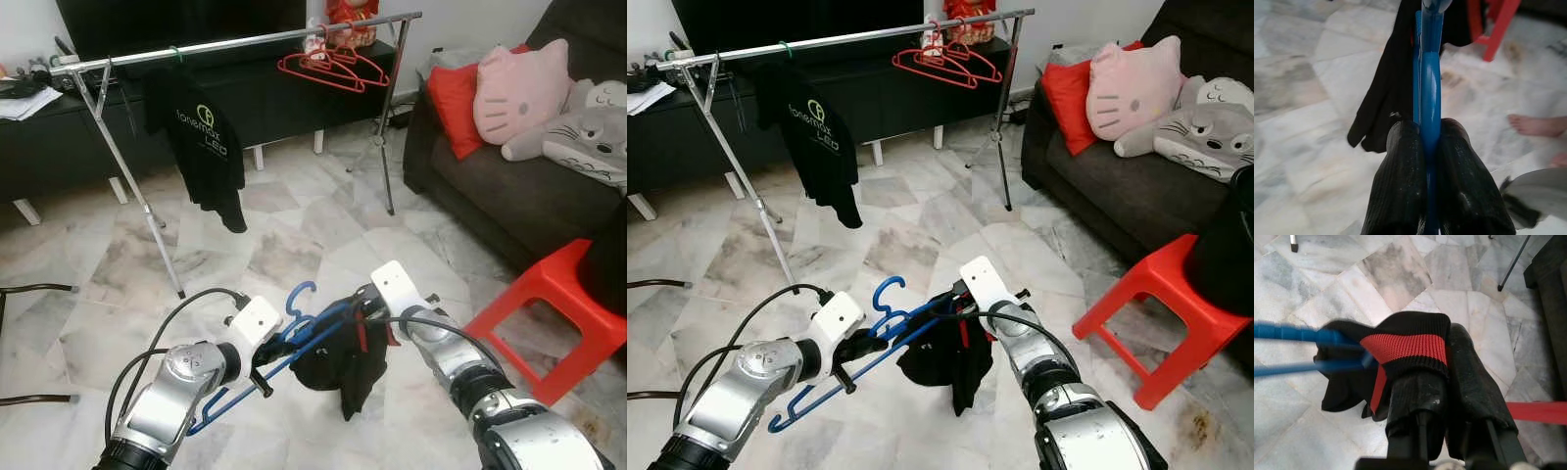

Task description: Hang hanger

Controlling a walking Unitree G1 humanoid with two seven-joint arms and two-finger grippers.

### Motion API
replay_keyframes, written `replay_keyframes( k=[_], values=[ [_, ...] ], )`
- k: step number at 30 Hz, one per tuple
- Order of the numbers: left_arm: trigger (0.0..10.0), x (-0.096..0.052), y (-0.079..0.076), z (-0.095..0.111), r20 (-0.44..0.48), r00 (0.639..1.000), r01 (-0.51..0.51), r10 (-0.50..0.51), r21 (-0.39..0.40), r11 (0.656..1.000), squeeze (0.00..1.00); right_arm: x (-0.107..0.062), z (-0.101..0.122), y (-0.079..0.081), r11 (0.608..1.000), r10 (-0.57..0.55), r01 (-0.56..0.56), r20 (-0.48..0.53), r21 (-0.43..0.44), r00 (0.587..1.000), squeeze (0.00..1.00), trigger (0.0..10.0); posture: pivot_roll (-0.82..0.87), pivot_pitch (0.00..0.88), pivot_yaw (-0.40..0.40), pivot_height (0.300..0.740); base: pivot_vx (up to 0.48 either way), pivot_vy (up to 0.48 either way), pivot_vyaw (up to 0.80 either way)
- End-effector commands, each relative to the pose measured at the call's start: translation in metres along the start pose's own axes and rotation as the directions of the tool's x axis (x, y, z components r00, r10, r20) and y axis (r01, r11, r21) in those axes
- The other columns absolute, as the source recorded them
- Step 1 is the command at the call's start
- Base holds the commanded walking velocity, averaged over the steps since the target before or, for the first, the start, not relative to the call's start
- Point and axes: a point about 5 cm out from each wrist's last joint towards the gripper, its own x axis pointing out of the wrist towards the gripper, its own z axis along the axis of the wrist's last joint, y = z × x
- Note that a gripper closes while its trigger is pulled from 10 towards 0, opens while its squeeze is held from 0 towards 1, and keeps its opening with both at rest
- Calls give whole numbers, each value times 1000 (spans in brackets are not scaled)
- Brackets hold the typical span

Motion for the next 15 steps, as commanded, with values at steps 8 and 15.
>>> replay_keyframes(
  k=[8, 15],
  values=[
    [10000, -4, -5, 12, 88, 994, 69, -69, -4, 998, 0, -2, 15, -11, 1000, -7, 7, 60, -4, 998, 0, 10000, -24, 0, -54, 740, 0, 0, 0],
    [10000, 3, 12, 17, 82, 991, -107, 108, -19, 994, 0, -2, 20, -12, 1000, -17, 15, 74, 27, 997, 0, 10000, -27, 0, -55, 740, 0, 0, 0]
  ],
)
